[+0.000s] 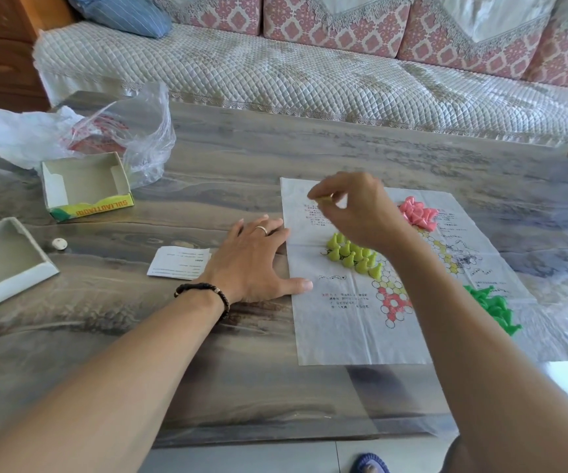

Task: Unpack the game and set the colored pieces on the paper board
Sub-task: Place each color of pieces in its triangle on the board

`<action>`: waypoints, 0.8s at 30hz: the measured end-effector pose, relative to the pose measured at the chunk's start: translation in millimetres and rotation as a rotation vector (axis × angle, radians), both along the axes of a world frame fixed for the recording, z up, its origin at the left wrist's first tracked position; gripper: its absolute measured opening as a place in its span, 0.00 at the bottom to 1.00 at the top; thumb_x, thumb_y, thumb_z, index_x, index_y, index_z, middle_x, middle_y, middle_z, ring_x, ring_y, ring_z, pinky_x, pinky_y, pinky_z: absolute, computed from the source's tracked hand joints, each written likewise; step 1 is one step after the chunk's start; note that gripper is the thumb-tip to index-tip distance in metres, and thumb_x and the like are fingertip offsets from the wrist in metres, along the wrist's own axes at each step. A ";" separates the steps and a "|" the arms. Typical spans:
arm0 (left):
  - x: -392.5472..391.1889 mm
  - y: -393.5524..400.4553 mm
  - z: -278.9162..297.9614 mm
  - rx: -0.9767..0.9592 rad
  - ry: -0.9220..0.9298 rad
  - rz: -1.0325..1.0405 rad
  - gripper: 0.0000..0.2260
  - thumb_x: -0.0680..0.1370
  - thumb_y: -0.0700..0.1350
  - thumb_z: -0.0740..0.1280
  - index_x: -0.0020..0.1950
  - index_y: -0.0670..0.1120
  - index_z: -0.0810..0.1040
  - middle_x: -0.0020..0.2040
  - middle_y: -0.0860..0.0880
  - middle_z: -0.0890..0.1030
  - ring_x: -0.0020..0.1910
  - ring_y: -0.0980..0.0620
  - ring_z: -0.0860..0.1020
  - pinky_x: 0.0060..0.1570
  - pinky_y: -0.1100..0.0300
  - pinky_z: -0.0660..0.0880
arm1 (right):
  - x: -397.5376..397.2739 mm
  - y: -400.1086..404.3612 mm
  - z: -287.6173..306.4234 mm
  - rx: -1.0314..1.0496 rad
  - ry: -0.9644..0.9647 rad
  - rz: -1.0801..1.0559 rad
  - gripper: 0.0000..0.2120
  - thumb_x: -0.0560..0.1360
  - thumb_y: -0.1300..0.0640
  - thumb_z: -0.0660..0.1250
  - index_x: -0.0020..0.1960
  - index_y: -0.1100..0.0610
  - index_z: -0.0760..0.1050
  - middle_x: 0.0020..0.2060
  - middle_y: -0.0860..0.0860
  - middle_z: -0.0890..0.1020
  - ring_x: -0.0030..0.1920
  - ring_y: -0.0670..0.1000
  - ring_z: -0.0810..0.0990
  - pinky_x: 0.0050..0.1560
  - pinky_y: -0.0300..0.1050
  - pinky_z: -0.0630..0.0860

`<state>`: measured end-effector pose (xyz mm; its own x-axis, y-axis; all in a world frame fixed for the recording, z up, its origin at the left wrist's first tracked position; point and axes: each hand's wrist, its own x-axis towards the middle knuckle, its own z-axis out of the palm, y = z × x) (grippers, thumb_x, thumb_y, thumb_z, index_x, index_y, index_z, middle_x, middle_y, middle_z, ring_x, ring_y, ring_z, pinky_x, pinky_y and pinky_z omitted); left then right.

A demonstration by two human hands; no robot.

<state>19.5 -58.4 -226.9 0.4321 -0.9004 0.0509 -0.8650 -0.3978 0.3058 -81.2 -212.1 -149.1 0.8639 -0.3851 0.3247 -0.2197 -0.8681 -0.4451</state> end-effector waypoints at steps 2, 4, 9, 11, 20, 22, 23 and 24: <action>0.3 -0.3 -0.2 0.000 0.006 -0.001 0.46 0.67 0.75 0.61 0.77 0.49 0.58 0.78 0.51 0.55 0.77 0.53 0.48 0.75 0.47 0.44 | -7.0 -5.1 6.1 0.062 -0.064 -0.002 0.06 0.73 0.62 0.68 0.46 0.54 0.82 0.41 0.44 0.84 0.44 0.41 0.82 0.51 0.42 0.78; 0.1 -0.7 0.2 0.013 0.004 0.000 0.46 0.67 0.75 0.61 0.77 0.50 0.58 0.79 0.52 0.54 0.77 0.54 0.47 0.75 0.47 0.44 | -12.8 -6.2 1.8 0.076 -0.011 -0.001 0.03 0.73 0.61 0.69 0.45 0.55 0.82 0.41 0.44 0.84 0.45 0.39 0.81 0.50 0.37 0.77; -1.1 0.8 2.9 0.015 0.010 0.010 0.45 0.68 0.74 0.62 0.77 0.51 0.58 0.78 0.53 0.55 0.77 0.55 0.47 0.75 0.49 0.42 | -20.7 -7.5 -10.8 -0.046 0.166 -0.015 0.05 0.73 0.59 0.69 0.47 0.55 0.83 0.39 0.46 0.80 0.39 0.40 0.74 0.41 0.34 0.68; -1.5 0.9 3.0 0.010 0.011 0.008 0.45 0.68 0.74 0.62 0.77 0.51 0.58 0.78 0.52 0.55 0.77 0.54 0.48 0.75 0.48 0.43 | -22.8 -7.2 -8.5 -0.020 0.167 -0.013 0.06 0.73 0.61 0.68 0.47 0.57 0.83 0.37 0.47 0.82 0.37 0.40 0.76 0.40 0.33 0.73; -1.7 0.9 2.2 -0.003 0.018 0.012 0.44 0.67 0.74 0.63 0.76 0.51 0.60 0.78 0.53 0.56 0.77 0.54 0.48 0.75 0.49 0.43 | -23.7 -8.4 -8.1 -0.080 0.256 0.008 0.03 0.73 0.58 0.69 0.45 0.54 0.82 0.41 0.46 0.79 0.36 0.37 0.71 0.37 0.28 0.64; -2.2 0.9 3.3 -0.003 0.018 0.014 0.44 0.67 0.74 0.63 0.76 0.51 0.60 0.78 0.53 0.56 0.77 0.54 0.48 0.75 0.49 0.43 | -22.7 -8.8 -9.8 -0.106 0.292 0.012 0.03 0.73 0.57 0.69 0.45 0.53 0.82 0.43 0.47 0.78 0.38 0.38 0.70 0.37 0.31 0.63; -2.3 0.8 3.6 -0.005 0.018 0.013 0.44 0.67 0.74 0.63 0.76 0.51 0.60 0.78 0.53 0.56 0.77 0.54 0.48 0.75 0.49 0.43 | -22.1 -8.3 -11.0 -0.113 0.311 0.014 0.03 0.73 0.57 0.69 0.45 0.53 0.82 0.44 0.47 0.77 0.39 0.40 0.71 0.37 0.33 0.64; -2.4 0.9 3.6 -0.006 0.020 0.014 0.44 0.67 0.74 0.63 0.76 0.51 0.60 0.78 0.53 0.56 0.77 0.54 0.49 0.75 0.49 0.43 | -21.4 -7.6 -12.5 -0.119 0.329 0.014 0.04 0.73 0.57 0.69 0.45 0.53 0.82 0.44 0.47 0.77 0.41 0.41 0.71 0.38 0.36 0.65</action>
